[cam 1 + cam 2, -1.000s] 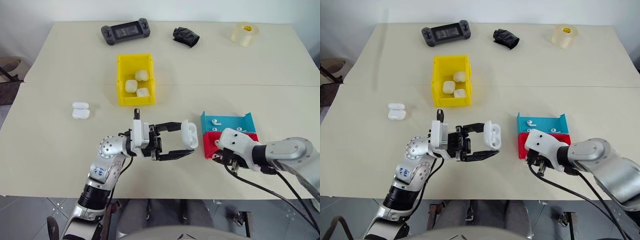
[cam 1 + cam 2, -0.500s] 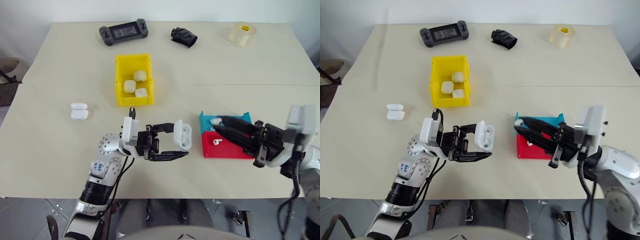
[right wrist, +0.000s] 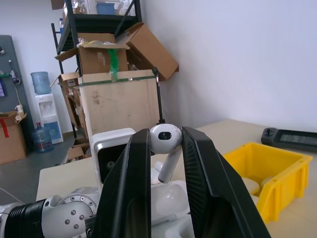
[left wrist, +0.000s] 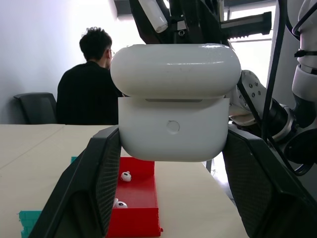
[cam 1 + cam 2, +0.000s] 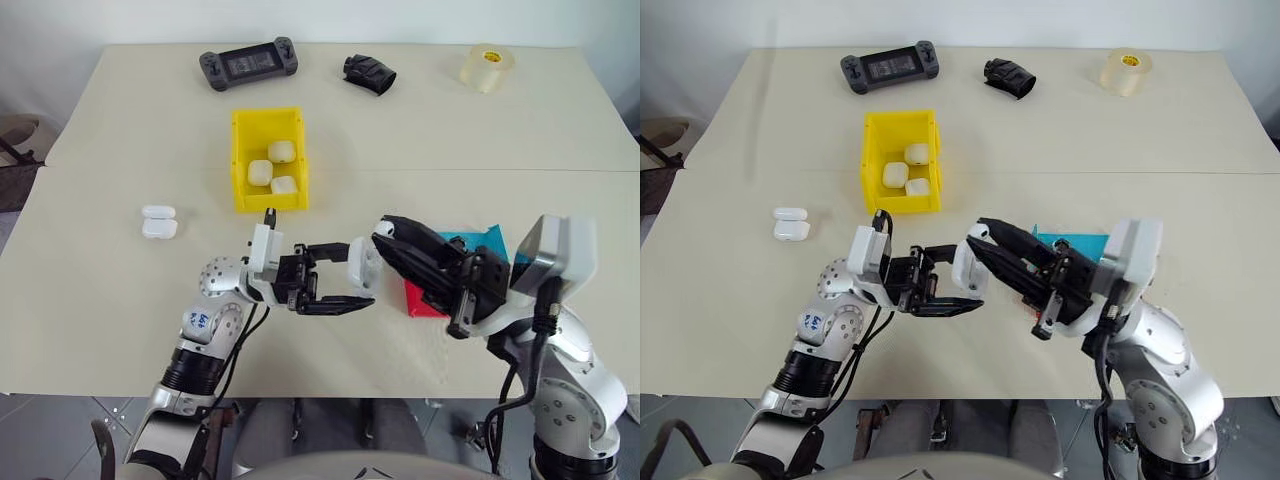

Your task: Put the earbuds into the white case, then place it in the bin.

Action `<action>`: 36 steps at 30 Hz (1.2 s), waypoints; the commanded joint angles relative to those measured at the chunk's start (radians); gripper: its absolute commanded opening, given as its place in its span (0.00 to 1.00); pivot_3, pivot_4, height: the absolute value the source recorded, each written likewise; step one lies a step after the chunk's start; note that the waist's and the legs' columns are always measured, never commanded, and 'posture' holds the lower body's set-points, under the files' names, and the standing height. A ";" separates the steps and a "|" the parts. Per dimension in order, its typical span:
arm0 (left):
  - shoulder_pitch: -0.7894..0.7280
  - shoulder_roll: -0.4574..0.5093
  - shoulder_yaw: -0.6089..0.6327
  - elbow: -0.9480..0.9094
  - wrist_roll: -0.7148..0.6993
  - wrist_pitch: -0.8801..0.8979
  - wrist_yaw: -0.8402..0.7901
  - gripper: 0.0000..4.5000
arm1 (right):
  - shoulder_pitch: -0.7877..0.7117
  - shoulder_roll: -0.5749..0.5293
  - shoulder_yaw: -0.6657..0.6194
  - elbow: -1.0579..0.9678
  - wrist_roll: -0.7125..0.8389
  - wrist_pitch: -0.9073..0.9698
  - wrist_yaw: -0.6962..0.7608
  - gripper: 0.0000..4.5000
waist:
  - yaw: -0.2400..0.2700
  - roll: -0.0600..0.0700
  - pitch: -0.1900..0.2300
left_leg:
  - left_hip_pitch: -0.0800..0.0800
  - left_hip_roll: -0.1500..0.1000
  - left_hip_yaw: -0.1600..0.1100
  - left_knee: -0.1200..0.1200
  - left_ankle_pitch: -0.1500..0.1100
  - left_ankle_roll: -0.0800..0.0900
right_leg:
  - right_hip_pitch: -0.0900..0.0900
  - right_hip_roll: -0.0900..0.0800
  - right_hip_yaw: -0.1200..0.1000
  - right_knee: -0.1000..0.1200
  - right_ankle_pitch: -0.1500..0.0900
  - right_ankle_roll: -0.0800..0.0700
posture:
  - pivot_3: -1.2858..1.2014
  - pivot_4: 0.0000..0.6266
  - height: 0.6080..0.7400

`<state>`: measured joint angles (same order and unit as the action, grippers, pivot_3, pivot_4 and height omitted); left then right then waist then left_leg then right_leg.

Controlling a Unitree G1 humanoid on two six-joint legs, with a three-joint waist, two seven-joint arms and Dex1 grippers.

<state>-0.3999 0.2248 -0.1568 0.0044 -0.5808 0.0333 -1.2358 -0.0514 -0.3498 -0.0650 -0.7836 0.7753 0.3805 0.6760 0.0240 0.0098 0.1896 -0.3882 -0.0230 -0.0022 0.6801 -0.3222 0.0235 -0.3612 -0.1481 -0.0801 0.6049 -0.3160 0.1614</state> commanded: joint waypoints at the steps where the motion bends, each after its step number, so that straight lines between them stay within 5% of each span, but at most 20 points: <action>1: -0.021 -0.016 0.005 -0.020 -0.004 -0.001 0.008 0.61 | 0.005 0.026 0.025 0.012 -0.031 -0.069 -0.007 0.11 | 0.000 0.000 0.000 | 0.000 0.000 0.000 0.000 0.000 0.000 | 0.000 0.000 0.000 0.000 0.000 0.000 | 0.52 0.24 1.00; 36: -0.049 -0.030 0.025 -0.041 -0.021 0.032 0.010 0.61 | 0.046 0.022 0.083 0.207 -0.168 -0.267 0.030 0.11 | -0.001 0.000 0.000 | 0.000 0.000 0.001 0.000 0.000 0.000 | 0.000 0.000 0.001 0.000 0.000 0.000 | 0.52 0.24 1.00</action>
<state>-0.4261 0.2097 -0.1371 0.0083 -0.5818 0.0759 -1.2212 -0.0117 -0.3191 0.0178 -0.5927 0.6252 0.1132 0.7059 0.0233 0.0098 0.1896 -0.3881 -0.0231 -0.0018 0.6798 -0.3223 0.0236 -0.3617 -0.1477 -0.0796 0.6050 -0.3160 0.1614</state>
